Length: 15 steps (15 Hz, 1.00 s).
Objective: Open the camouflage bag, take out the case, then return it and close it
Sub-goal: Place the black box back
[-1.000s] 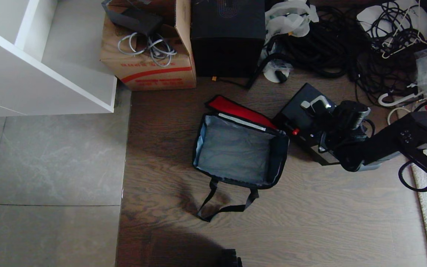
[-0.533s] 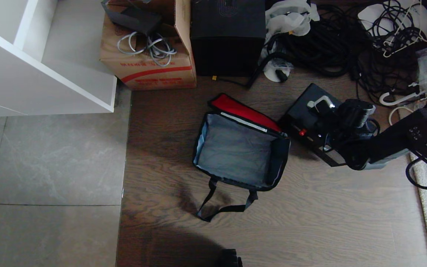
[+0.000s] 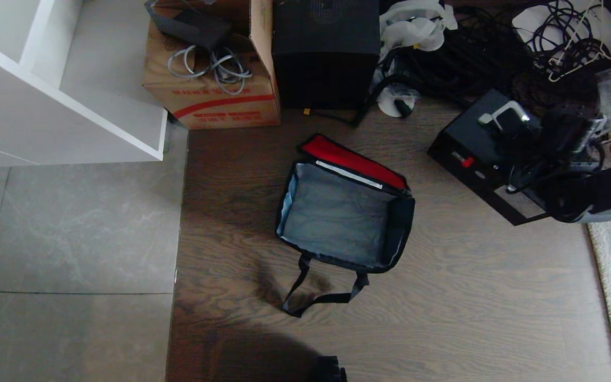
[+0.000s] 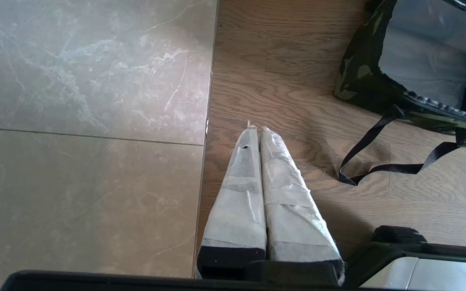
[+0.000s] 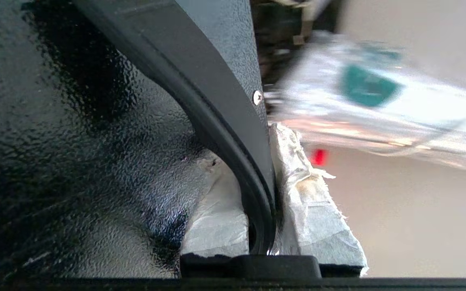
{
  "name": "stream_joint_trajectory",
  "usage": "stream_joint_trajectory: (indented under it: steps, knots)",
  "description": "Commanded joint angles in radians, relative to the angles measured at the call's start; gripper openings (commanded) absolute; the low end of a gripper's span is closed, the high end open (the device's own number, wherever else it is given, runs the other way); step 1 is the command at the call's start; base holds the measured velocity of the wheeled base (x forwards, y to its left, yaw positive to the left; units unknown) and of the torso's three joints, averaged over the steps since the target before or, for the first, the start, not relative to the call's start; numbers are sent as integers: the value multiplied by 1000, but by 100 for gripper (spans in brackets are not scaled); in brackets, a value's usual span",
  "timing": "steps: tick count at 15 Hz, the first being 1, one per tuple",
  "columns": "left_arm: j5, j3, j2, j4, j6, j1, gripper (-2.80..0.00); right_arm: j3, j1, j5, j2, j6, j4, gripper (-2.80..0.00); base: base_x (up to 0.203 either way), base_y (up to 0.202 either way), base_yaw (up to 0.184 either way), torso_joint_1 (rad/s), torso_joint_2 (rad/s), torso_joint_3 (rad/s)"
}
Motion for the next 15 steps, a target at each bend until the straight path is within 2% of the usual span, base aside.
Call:
stream_joint_trajectory:
  steps: [1, 3, 6, 10, 13, 15]
  knots:
    - [1, 8, 0, 0, -1, 0, -280, 47, -25, 15, -128, -6, 10, -280, 0, 0, 0, 0, 0, 0]
    - [1, 9, 0, 0, -1, 0, -280, 80, -18, 20, -203, 1, 39, -280, 0, 0, 0, 0, 0, 0]
    - [1, 9, 0, 0, -1, 0, -280, 109, 39, 34, -312, 1, 95, -280, 0, 0, 0, 0, 0, 0]
    - [1, 8, 0, 0, -1, 0, -280, 186, 207, 56, -441, 22, 168, -280, 0, 0, 0, 0, 0, 0]
    - [1, 9, 0, 0, -1, 0, -280, 241, 336, 125, -513, 26, 200, -280, 0, 0, 0, 0, 0, 0]
    - [1, 9, 0, 0, -1, 0, -280, 274, 434, 135, -535, 51, 220, -280, 0, 0, 0, 0, 0, 0]
